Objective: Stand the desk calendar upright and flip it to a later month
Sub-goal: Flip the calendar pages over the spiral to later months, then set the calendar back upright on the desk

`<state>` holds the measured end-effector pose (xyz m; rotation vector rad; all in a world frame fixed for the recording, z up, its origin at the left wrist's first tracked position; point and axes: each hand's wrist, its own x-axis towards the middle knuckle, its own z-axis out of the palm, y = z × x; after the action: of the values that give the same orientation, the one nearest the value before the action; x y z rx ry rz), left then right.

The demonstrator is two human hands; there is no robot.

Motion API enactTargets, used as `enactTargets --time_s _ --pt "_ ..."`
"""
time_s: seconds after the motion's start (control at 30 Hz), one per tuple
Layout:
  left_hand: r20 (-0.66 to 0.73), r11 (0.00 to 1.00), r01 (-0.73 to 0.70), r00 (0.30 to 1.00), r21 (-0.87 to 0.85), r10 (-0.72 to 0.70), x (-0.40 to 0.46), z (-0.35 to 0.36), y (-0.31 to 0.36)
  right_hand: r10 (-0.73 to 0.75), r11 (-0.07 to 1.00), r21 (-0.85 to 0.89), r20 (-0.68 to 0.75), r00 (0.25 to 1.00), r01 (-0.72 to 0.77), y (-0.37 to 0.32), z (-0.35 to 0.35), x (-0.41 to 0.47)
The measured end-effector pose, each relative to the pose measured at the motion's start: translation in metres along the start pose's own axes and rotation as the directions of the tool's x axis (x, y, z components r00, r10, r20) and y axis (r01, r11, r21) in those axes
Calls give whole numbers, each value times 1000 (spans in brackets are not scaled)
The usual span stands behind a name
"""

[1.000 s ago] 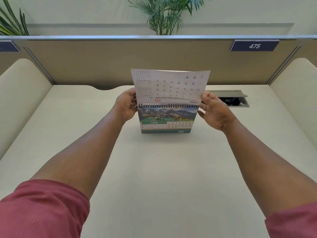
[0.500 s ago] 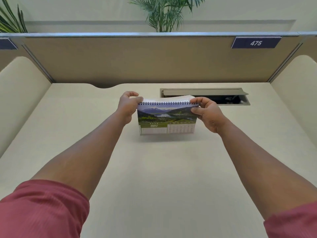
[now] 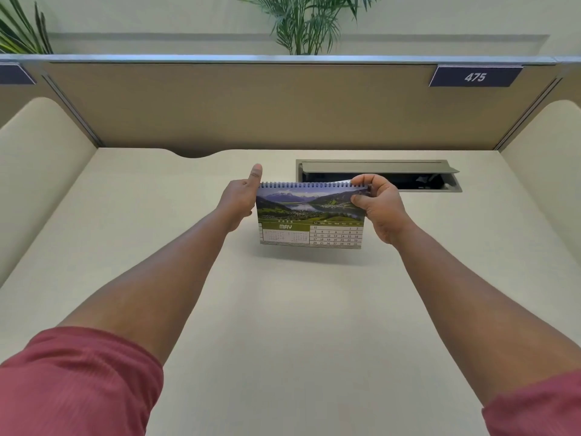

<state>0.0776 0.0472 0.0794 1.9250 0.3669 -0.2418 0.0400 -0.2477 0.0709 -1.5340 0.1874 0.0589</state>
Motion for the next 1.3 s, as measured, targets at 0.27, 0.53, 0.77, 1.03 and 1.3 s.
enactTargets --time_s 0.27,0.53,0.77,1.03,1.3 --pt "-12 977 -211 978 -37 210 -4 -4 5 -38 999 -35 -40 998 37 5 9 -2" --pt "94 965 -218 968 -149 233 -10 -3 -2 -111 969 -238 -208 972 60 6 11 -3" --pt "97 980 -163 980 -113 174 -12 -3 7 -53 996 -78 -209 976 38 6 8 -9" --pt "26 979 -167 985 -120 171 -11 -3 4 24 1000 17 -223 975 -21 6 7 -10" --pt "28 957 -111 992 -270 123 -3 -14 3 129 928 362 -89 988 -88 -8 4 -9"
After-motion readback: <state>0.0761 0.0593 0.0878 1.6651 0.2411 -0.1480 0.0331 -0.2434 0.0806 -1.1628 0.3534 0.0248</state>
